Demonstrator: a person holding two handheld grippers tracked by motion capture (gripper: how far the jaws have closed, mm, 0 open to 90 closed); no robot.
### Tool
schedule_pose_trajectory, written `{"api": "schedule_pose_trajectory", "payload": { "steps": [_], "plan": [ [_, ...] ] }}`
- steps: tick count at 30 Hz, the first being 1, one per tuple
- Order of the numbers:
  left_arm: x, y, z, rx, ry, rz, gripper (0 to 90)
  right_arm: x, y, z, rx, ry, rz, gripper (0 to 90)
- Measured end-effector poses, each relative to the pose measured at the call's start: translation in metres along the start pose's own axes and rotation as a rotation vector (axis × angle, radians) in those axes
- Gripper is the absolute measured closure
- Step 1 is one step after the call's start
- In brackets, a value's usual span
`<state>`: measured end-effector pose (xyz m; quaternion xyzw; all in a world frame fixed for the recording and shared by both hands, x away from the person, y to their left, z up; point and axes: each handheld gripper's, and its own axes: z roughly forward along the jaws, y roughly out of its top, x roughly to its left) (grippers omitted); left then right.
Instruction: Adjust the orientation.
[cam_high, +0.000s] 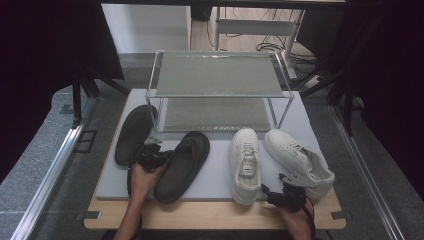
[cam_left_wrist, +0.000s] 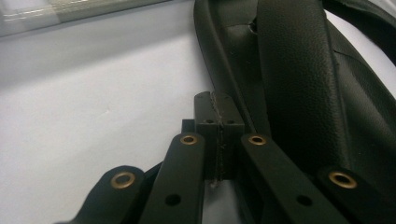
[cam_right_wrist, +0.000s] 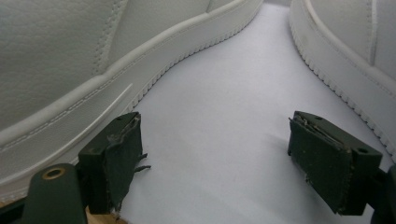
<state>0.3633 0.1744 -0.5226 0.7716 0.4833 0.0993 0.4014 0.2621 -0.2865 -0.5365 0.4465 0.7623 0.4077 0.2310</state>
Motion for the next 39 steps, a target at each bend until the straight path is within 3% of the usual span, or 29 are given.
{"api": "schedule_pose_trajectory", "payload": {
  "steps": [19,21,23,25,30,32,39],
  "plan": [
    [-0.046,0.002,0.017,0.036,-0.093,0.084,90.0,0.0,0.0,0.0,0.0,0.0,0.0,17.5],
    [-0.051,0.002,0.016,0.035,-0.071,0.116,90.0,0.0,0.0,0.0,0.0,0.0,0.0,17.5],
    [-0.05,0.002,0.015,0.029,-0.065,0.121,90.0,0.0,0.0,0.0,0.0,0.0,0.0,17.5],
    [-0.049,0.001,0.011,0.021,-0.022,0.136,90.0,0.0,0.0,0.0,0.0,0.0,0.0,17.5],
    [-0.037,-0.003,-0.007,-0.008,0.047,0.118,87.2,0.0,0.0,0.0,0.0,0.0,0.0,17.5],
    [-0.026,-0.007,-0.019,-0.028,0.081,0.097,87.1,0.0,0.0,0.0,0.0,0.0,0.0,17.5],
    [-0.004,-0.012,-0.04,-0.057,0.151,0.051,86.5,0.0,0.0,0.0,0.0,0.0,0.0,17.5]
  ]
}}
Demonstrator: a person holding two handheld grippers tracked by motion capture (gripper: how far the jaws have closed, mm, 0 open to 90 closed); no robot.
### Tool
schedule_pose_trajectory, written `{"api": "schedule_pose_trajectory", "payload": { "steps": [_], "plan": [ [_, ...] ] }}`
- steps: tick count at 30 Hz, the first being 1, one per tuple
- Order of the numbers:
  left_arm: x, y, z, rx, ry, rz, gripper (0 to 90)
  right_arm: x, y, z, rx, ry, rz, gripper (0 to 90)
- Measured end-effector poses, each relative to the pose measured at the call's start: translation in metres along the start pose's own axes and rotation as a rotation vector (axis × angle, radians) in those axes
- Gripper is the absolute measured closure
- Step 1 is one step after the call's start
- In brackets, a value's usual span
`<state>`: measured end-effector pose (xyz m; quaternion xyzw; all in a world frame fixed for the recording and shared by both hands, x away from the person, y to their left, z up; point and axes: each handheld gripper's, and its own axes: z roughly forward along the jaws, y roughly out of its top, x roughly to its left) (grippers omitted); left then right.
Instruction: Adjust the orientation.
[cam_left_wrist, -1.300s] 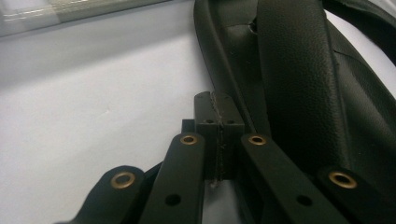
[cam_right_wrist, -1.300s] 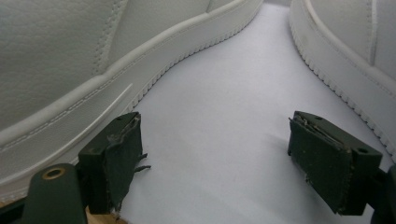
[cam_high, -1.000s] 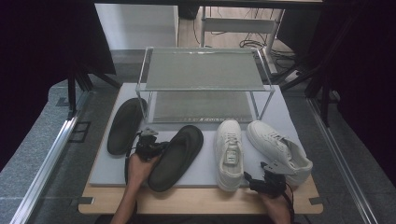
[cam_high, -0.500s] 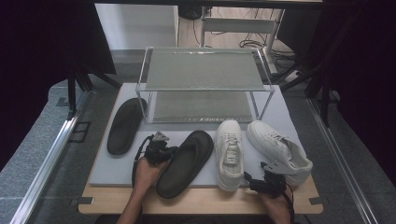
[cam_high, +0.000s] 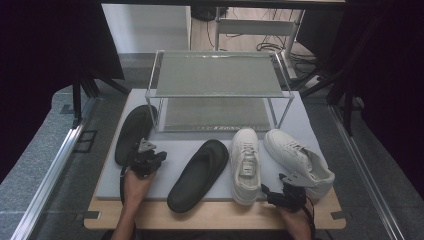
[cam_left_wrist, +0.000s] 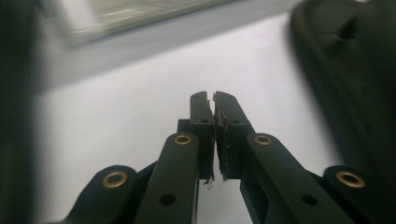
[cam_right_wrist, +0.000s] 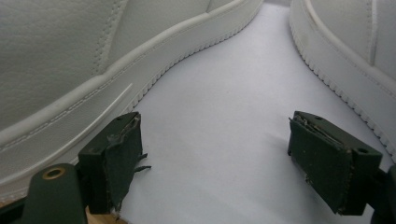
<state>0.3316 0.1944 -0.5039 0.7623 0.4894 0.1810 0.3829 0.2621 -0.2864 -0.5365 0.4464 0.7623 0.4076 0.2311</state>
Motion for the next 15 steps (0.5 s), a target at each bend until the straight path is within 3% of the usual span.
{"api": "schedule_pose_trajectory", "payload": {
  "steps": [9,15],
  "plan": [
    [0.029,0.002,-0.012,-0.011,0.094,-0.026,83.2,0.0,0.0,0.0,0.0,-0.001,0.0,17.5],
    [0.042,0.006,-0.013,-0.017,0.131,-0.042,81.4,0.0,0.0,0.0,0.0,-0.001,0.0,17.5]
  ]
}}
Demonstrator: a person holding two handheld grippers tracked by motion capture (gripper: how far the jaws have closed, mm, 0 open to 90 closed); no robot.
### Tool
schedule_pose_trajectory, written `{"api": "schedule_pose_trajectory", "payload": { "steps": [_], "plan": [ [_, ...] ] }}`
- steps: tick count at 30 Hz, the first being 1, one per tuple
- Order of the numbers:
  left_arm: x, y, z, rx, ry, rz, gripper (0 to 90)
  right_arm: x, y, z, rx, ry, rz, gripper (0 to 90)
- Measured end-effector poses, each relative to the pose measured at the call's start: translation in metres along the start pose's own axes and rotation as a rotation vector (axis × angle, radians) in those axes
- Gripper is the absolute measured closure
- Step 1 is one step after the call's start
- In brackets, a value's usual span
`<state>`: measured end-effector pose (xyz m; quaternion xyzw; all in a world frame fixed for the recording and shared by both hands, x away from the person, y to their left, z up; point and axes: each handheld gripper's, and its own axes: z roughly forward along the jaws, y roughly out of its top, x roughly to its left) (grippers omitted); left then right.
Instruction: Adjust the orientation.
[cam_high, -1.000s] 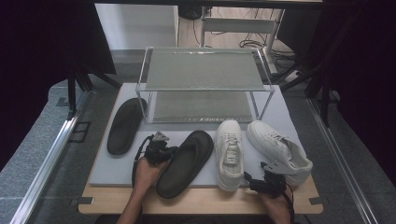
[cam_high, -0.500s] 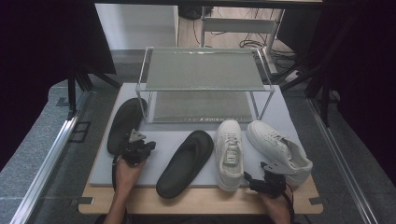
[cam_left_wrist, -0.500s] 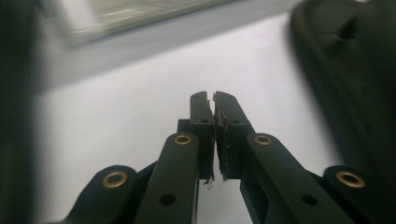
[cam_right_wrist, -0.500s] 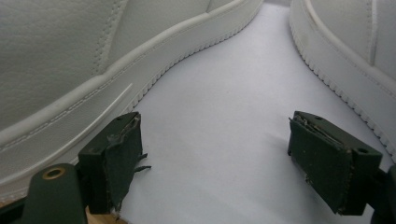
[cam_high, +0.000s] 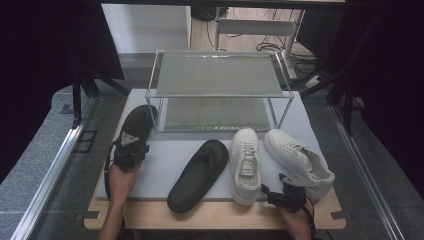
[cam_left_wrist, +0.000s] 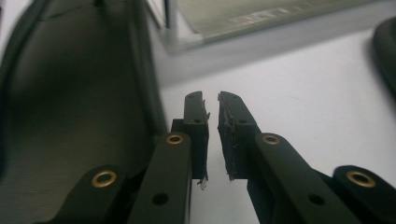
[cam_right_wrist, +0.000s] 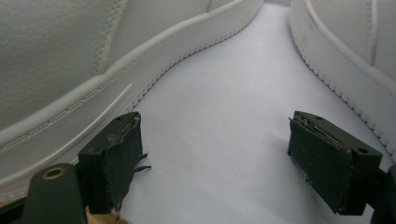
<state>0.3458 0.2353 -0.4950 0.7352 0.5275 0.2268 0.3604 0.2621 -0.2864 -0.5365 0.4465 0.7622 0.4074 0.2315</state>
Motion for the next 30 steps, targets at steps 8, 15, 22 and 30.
{"api": "schedule_pose_trajectory", "payload": {
  "steps": [8,15,22,30],
  "plan": [
    [0.014,0.009,0.004,-0.012,0.047,-0.011,75.8,0.0,0.0,0.0,0.0,0.0,0.0,17.5],
    [0.024,0.017,0.015,-0.01,0.06,-0.037,69.0,0.0,0.0,0.0,-0.002,0.0,0.001,17.5],
    [0.03,0.022,0.025,-0.011,0.061,-0.056,68.6,0.0,0.0,0.0,-0.002,0.0,0.001,17.5],
    [0.03,0.027,0.035,0.011,0.062,-0.056,68.6,0.0,0.0,0.0,-0.002,0.0,0.0,17.5]
  ]
}}
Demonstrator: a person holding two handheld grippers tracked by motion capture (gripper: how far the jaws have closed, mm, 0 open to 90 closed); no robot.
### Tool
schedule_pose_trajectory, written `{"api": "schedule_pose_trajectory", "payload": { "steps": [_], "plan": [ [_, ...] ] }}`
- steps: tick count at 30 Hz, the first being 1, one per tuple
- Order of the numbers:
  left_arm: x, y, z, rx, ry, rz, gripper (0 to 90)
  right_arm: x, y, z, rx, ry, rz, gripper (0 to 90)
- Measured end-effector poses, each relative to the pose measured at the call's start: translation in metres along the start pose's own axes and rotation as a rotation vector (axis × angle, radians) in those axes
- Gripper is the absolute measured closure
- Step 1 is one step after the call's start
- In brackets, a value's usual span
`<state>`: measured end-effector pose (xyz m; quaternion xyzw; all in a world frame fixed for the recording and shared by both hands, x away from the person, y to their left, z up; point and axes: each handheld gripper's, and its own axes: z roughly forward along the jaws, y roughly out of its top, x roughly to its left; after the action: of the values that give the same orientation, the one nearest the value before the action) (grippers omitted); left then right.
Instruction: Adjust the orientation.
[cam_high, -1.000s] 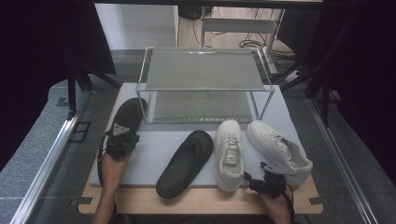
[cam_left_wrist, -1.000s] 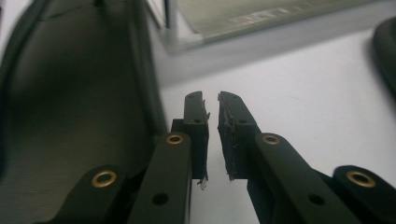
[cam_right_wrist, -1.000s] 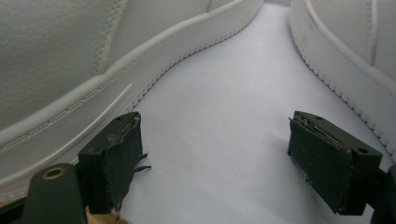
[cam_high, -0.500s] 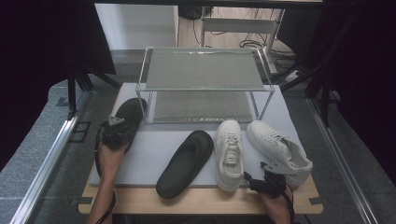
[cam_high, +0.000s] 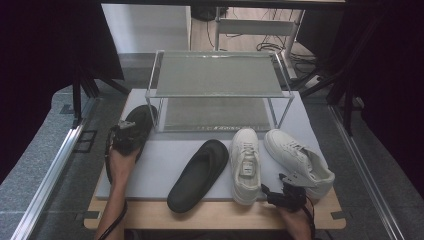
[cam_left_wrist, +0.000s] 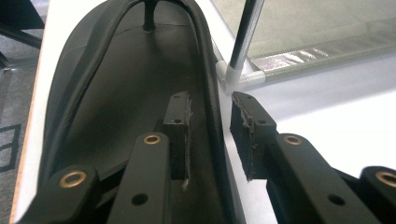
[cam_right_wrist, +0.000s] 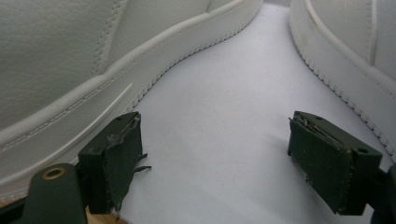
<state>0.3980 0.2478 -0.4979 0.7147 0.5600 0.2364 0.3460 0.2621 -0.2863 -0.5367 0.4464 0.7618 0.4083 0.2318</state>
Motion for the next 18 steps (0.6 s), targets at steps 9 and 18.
{"api": "schedule_pose_trajectory", "payload": {
  "steps": [9,18],
  "plan": [
    [-0.0002,0.0044,0.004,0.044,-0.004,-0.019,78.8,-0.0002,-0.0001,0.0001,-0.001,0.0,-0.002,17.5],
    [0.0018,0.0037,-0.0021,0.043,0.008,-0.037,84.5,-0.0002,-0.0001,0.0,-0.001,0.0,-0.002,17.5]
  ]
}}
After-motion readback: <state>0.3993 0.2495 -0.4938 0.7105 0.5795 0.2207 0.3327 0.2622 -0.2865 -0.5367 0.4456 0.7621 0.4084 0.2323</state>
